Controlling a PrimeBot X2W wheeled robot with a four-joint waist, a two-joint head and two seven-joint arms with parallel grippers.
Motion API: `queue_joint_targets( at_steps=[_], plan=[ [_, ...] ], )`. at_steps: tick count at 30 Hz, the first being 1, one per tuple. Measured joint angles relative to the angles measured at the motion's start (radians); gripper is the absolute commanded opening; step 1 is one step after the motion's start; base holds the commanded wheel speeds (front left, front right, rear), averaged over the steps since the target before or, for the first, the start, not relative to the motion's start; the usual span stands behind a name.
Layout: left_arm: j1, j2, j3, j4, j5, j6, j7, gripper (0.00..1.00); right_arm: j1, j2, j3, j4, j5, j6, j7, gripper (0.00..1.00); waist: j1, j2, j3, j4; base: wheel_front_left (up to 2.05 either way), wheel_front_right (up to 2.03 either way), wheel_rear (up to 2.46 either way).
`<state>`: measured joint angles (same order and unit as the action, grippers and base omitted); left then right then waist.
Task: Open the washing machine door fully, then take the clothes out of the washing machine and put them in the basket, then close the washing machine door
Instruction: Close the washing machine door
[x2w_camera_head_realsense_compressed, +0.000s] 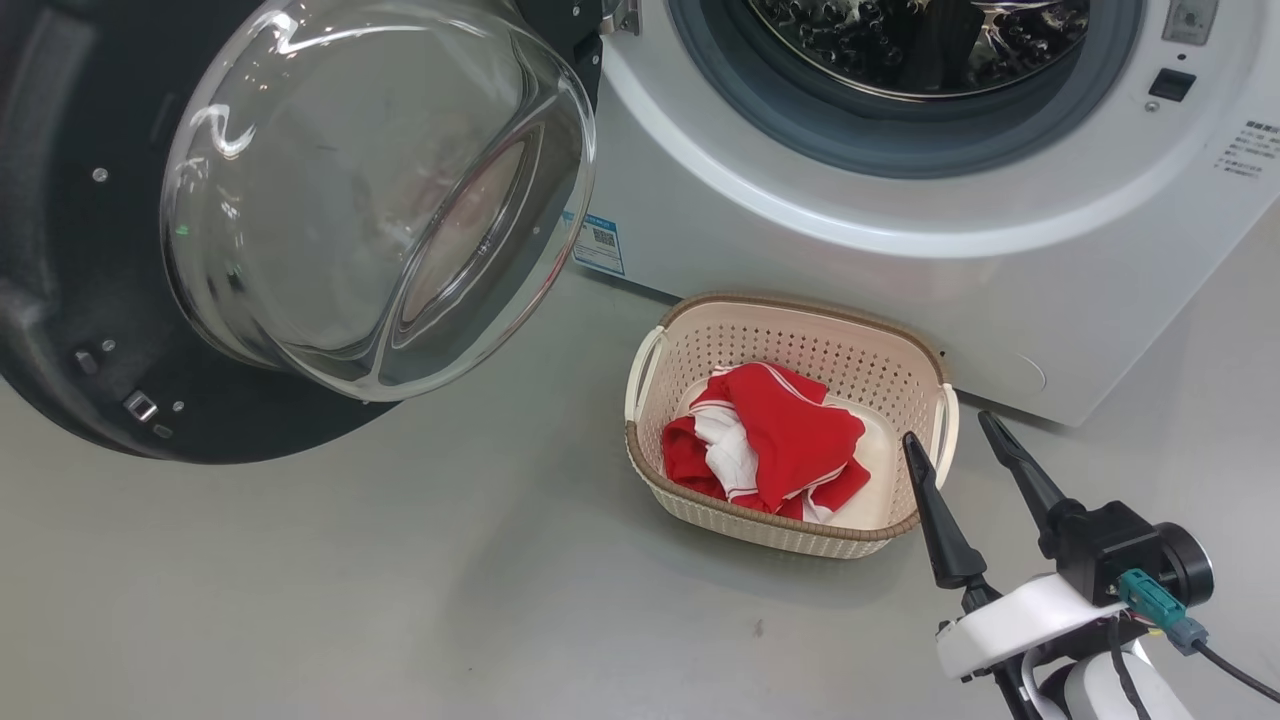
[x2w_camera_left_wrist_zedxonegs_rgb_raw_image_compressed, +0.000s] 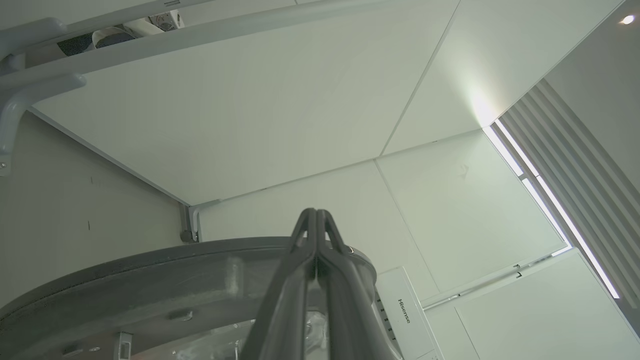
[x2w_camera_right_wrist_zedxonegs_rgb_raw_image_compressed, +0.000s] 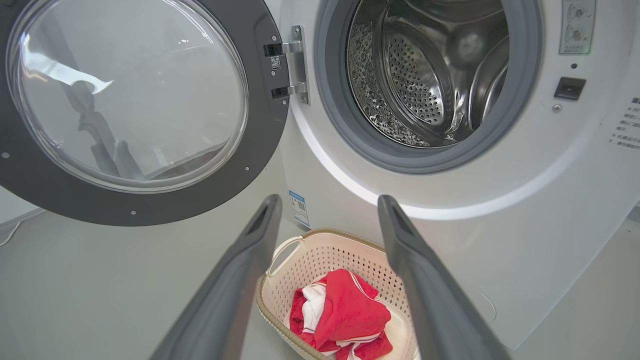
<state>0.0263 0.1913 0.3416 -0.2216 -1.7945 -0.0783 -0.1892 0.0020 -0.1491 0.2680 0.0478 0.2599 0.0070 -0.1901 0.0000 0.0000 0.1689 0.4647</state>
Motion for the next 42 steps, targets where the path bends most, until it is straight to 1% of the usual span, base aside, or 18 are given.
queue_joint_targets(
  at_steps=[5,7,12,17,20,21,24,32,42],
  plan=[
    [-0.070,0.068,0.048,0.118,-0.068,0.035,0.040,0.00,-0.020,-0.010,0.000,-0.005,-0.008,0.000,0.010,1.00,0.0000,0.0000,0.022,-0.010,0.00,0.00,0.00],
    [-0.095,0.092,0.054,0.168,-0.074,0.057,0.056,0.00,-0.026,-0.011,0.000,-0.007,-0.008,0.001,0.010,1.00,0.0000,0.0000,0.029,-0.016,0.00,0.00,0.00],
    [-0.158,0.137,0.079,0.284,-0.134,0.103,0.085,0.00,-0.036,-0.017,0.001,-0.009,-0.008,0.002,0.019,1.00,0.0000,0.0000,0.041,-0.032,0.00,0.00,0.00],
    [-0.227,0.177,0.084,0.366,-0.170,0.145,0.119,0.00,-0.040,-0.022,0.001,-0.013,-0.008,0.002,0.023,1.00,0.0000,0.0000,0.053,-0.046,0.00,0.00,0.00],
    [-0.255,0.212,0.075,0.408,-0.170,0.162,0.145,0.00,-0.046,-0.026,0.002,-0.016,-0.011,0.004,0.030,1.00,0.0000,0.0000,0.059,-0.054,0.00,0.00,0.00],
    [-0.263,0.221,0.072,0.420,-0.170,0.164,0.150,0.00,-0.049,-0.027,0.003,-0.016,-0.011,0.010,0.031,1.00,0.0000,0.0000,0.061,-0.057,0.00,0.00,0.00],
    [-0.280,0.251,0.038,0.447,-0.170,0.173,0.194,0.00,-0.057,-0.028,0.004,-0.022,-0.012,0.010,0.031,1.00,0.0000,0.0000,0.066,-0.065,0.00,0.00,0.00],
    [-0.329,0.299,-0.048,0.499,-0.167,0.179,0.289,0.00,-0.062,-0.034,0.005,-0.026,-0.012,0.012,0.037,1.00,0.0000,0.0000,0.080,-0.083,0.00,0.00,0.00],
    [-0.372,0.314,-0.103,0.539,-0.169,0.179,0.389,0.00,-0.073,-0.040,-0.002,-0.030,-0.013,0.011,0.040,1.00,0.0000,0.0000,0.092,-0.092,0.00,0.00,0.00]
  ],
)
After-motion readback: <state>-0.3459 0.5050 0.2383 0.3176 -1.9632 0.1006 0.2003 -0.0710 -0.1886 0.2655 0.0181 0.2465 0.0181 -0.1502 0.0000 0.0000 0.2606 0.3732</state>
